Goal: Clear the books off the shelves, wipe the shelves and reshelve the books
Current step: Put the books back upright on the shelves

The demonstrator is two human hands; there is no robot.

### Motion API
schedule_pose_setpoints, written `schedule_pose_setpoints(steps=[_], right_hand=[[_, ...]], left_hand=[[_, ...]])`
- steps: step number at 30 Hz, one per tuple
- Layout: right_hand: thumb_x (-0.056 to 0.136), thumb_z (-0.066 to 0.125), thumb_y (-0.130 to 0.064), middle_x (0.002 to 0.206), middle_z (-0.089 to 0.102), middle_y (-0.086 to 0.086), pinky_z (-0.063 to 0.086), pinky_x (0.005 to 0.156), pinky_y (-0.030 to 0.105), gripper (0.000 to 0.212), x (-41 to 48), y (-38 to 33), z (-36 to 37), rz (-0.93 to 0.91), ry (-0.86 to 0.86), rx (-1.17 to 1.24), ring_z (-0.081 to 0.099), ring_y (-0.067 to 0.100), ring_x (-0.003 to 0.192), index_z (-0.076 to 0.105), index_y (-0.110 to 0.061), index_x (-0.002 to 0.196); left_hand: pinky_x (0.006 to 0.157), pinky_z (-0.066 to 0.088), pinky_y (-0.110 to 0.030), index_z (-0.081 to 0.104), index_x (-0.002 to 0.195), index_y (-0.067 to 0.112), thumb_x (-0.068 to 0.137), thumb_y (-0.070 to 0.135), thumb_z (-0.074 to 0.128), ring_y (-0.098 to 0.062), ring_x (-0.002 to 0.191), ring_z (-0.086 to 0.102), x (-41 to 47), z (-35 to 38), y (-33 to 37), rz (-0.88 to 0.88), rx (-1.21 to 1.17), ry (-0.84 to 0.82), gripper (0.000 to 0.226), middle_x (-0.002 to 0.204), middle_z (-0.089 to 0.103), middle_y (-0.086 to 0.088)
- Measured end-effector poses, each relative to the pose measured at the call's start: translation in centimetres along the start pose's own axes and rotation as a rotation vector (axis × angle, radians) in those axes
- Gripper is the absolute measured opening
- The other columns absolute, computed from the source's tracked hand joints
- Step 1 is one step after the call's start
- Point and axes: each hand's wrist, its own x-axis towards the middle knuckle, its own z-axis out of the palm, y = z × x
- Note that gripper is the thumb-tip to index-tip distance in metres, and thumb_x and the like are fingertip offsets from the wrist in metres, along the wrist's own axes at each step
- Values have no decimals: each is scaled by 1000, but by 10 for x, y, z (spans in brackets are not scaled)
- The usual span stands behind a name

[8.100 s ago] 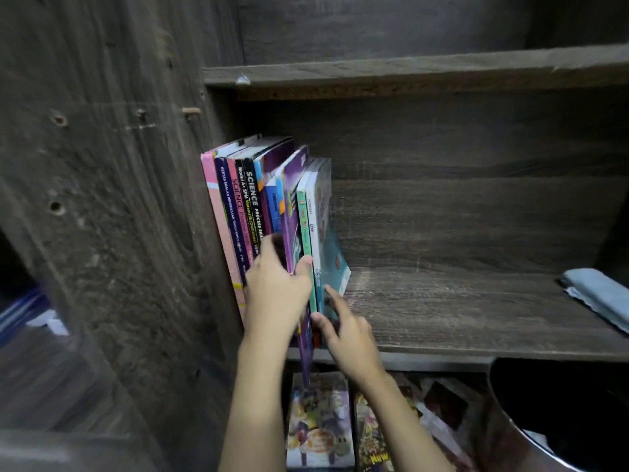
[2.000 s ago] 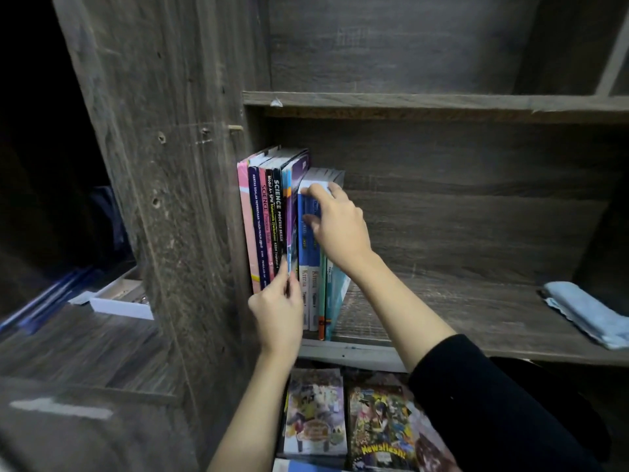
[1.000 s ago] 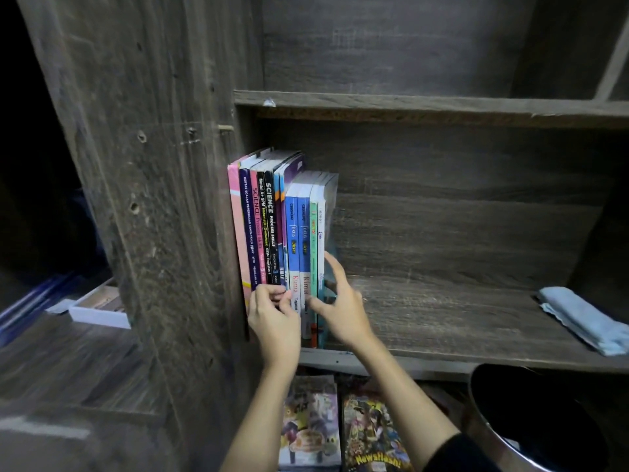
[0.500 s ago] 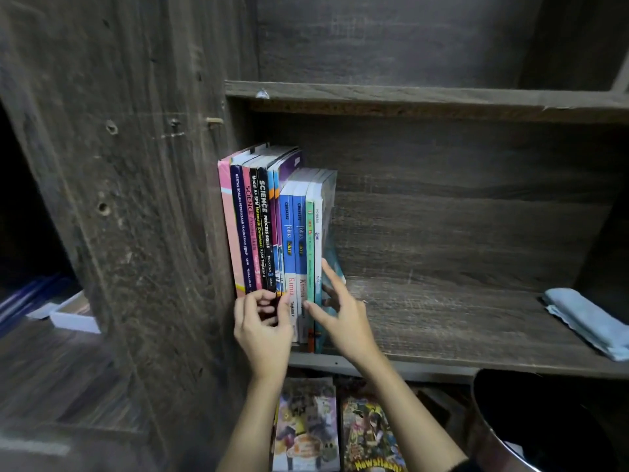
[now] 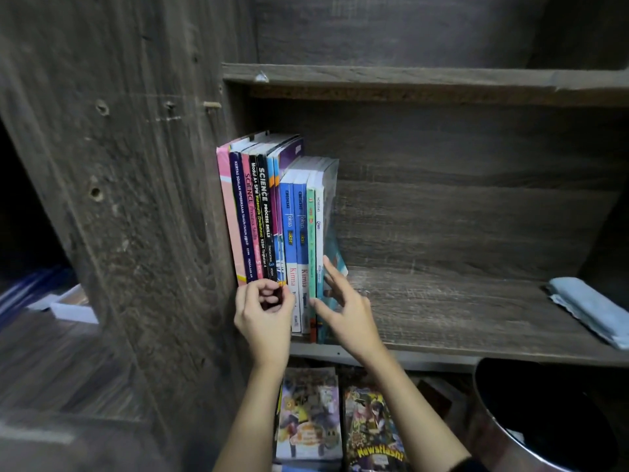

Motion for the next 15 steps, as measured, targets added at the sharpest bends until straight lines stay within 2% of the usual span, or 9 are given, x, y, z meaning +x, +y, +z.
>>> schedule_pose_setpoints(steps=[2,3,5,6,8,9,12,15], right_hand=[[89,67,-18,128,45,-18,25,84,-10,71,-2,-1,2,0,23,-25,43,-7,116,25,-50,138],[89,66,-19,131,48,-15,26,87,-8,71,-3,-1,3,2,33,-36,43,-5,117,26,-50,138],[89,66,-20,136,51,-7,32,102,8,72,-4,-2,2,-1,42,-57,46,0,121,24,-51,139],[89,65,-20,138,51,-5,35,106,20,75,-5,-4,1,-5,34,-70,48,5,122,21,-53,139],[88,65,-20,142,46,-2,37,106,34,83,-4,-15,-4,-28,5,-84,47,11,124,10,-58,137],[87,65,-21,146,41,0,36,107,37,86,-2,-23,-7,-55,6,-80,42,12,129,5,-59,136],[87,65,-28,151,35,2,37,110,44,86,14,-49,-18,-151,96,-34,31,9,136,3,-59,138],[86,59,-29,154,30,-7,35,110,47,80,33,-74,-29,-226,91,-78,29,6,137,9,-57,141]], left_hand=[[63,44,-2,63,76,-1,68,-14,71,-4,63,54,-2,3,0,1,-5,5,18,78,58,-13],[62,49,-9,64,78,-1,70,-14,71,-8,64,55,-4,3,-1,-18,-19,-4,17,79,58,-11],[58,54,-26,65,86,3,75,-10,68,-10,69,58,-3,1,0,-4,-22,-51,17,84,59,-5],[62,54,-27,66,91,5,77,-7,66,-11,72,59,-2,-1,3,59,2,-72,18,88,59,-4],[75,48,-14,67,99,8,81,0,59,-15,86,57,9,-5,20,254,87,-61,21,97,59,-5],[80,44,-15,67,102,10,81,3,57,-16,93,54,17,-5,33,351,145,-34,24,102,58,-7],[89,42,-39,63,117,18,80,7,53,-23,110,44,44,-1,70,501,367,10,40,124,51,-8],[103,28,-55,56,128,26,77,19,48,-29,132,24,71,4,83,481,625,-58,53,148,33,-13]])
